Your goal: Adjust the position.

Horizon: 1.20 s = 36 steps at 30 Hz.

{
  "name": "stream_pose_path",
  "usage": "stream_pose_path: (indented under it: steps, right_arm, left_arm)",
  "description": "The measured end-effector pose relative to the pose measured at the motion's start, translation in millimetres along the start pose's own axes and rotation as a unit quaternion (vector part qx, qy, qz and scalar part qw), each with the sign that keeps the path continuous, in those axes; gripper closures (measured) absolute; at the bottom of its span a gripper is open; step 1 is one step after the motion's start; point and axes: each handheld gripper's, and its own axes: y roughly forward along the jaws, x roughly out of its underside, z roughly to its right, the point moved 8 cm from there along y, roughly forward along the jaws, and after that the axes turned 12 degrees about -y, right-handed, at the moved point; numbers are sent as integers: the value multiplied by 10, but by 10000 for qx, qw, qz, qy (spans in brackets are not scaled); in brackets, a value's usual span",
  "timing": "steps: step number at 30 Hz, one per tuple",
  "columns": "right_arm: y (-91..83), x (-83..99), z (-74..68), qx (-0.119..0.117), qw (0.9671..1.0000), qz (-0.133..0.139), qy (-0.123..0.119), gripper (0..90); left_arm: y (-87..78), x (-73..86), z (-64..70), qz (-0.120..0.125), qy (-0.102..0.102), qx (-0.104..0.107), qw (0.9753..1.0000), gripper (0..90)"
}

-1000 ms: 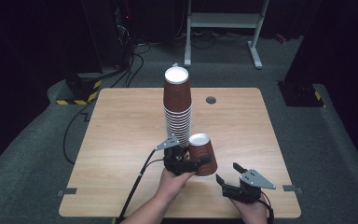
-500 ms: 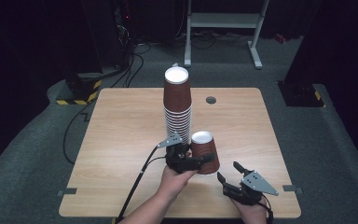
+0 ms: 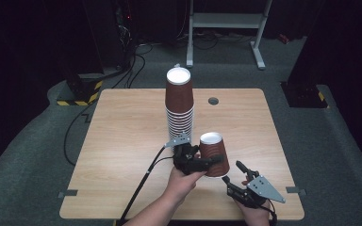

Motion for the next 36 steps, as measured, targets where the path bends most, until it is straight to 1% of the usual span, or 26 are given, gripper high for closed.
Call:
stream_pose_path:
  steps: [2,3,4,6,9,13,19,22,26,30,32,34,36]
  right_arm:
    - [-20,-22,6,71,9999,123,-47,364]
    - [-28,-33,1,66,9998,170,-67,373]
    - [-30,-42,0,91,9997,202,-104,380]
    - [-32,-73,-10,119,9993,313,-137,395]
    - [-16,-94,-15,120,9992,356,-164,409]
    - [1,-125,-4,152,9988,434,-177,443]
    - [10,-172,12,167,9981,588,-118,510]
    - [19,-194,-8,174,9974,670,-193,549]
    - [60,-184,-32,170,9975,649,-213,596]
    - [84,-180,-19,200,9971,724,-83,626]
    - [96,-173,-24,164,9967,790,-73,626]
    - [108,-149,-36,165,9951,950,-213,640]
    - [107,-145,-43,175,9939,1054,-258,657]
  left_arm:
    - [7,6,12,-10,-118,89,9999,170]
    - [9,8,18,-6,-144,116,9998,171]
    - [13,12,25,-17,-214,167,9996,171]
    - [16,14,23,-23,-282,184,9994,171]
    - [11,6,20,-27,-389,241,9989,171]
    - [-2,4,-5,-22,-399,207,9990,171]
    - [-5,34,-30,-26,-530,239,9983,171]
    - [-7,50,-29,-34,-566,261,9980,171]
    - [-13,55,-44,-36,-569,266,9980,171]
    - [-26,40,-46,10,-594,257,9979,171]
    - [-36,22,-48,38,-583,259,9980,172]
    - [-47,8,-45,57,-622,282,9977,172]
    - [-57,0,-45,61,-591,279,9978,173]
